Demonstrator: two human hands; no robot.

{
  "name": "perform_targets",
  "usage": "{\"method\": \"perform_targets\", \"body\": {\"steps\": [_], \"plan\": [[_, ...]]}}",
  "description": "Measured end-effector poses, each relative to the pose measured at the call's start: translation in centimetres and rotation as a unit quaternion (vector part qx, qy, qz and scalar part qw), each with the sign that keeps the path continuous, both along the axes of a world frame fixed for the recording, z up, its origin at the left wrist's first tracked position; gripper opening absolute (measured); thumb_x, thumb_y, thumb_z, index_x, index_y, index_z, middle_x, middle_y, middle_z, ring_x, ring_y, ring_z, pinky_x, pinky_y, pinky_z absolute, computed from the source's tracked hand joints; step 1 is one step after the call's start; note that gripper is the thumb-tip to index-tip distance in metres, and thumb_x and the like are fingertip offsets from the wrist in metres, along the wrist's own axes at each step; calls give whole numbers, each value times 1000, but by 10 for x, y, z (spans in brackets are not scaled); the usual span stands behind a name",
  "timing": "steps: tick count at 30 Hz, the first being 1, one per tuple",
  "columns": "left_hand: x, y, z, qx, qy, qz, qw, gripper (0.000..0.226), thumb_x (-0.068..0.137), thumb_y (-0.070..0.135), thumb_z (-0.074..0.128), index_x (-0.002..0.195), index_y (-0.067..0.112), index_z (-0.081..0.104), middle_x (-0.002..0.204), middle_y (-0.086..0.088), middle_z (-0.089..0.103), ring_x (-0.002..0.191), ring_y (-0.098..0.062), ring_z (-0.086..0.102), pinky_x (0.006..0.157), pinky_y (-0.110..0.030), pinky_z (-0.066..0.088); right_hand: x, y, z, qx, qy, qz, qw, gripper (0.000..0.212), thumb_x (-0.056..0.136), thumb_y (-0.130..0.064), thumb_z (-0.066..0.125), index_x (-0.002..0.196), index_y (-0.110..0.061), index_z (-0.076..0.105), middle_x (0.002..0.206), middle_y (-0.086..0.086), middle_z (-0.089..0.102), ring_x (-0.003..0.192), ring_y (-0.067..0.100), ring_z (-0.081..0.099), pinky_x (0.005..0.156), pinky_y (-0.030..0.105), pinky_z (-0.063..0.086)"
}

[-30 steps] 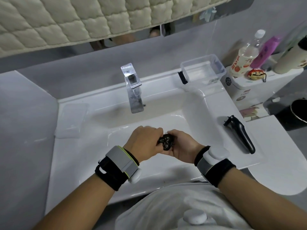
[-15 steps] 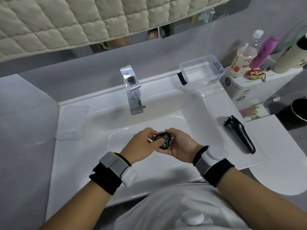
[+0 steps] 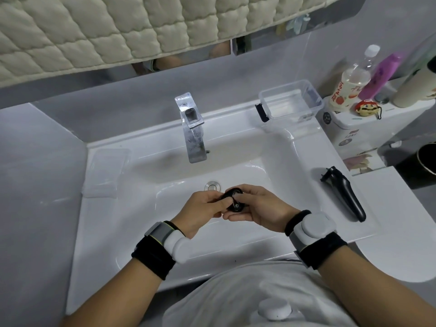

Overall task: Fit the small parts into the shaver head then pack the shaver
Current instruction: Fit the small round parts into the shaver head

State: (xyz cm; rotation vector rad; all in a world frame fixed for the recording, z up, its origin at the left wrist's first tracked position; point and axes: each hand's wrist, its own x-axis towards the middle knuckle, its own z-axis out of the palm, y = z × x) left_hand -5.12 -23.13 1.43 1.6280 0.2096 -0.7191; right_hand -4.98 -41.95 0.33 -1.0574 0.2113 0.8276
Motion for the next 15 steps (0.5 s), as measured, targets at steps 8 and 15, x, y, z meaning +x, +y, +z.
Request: {"method": "perform_targets", "body": {"steps": [8,15], "plan": [[4,1,-1,-31,28,-2,999,30,91,29,65,106,4,72,102,-18,73,89,-19,68,88,-34,53,3,-3,4,-50,-68,28,996,26,104,-18,54,125,-5,61,94,26,72,76,30,74,72,30,60],[2,-9,-2,-77,34,17,996,31,95,28,60,111,3,68,89,-14,69,85,-21,65,77,-29,50,9,-11,8,-107,-130,41,985,21,103,-18,57,117,-6,64,81,20,71,65,29,72,64,32,60]]}}
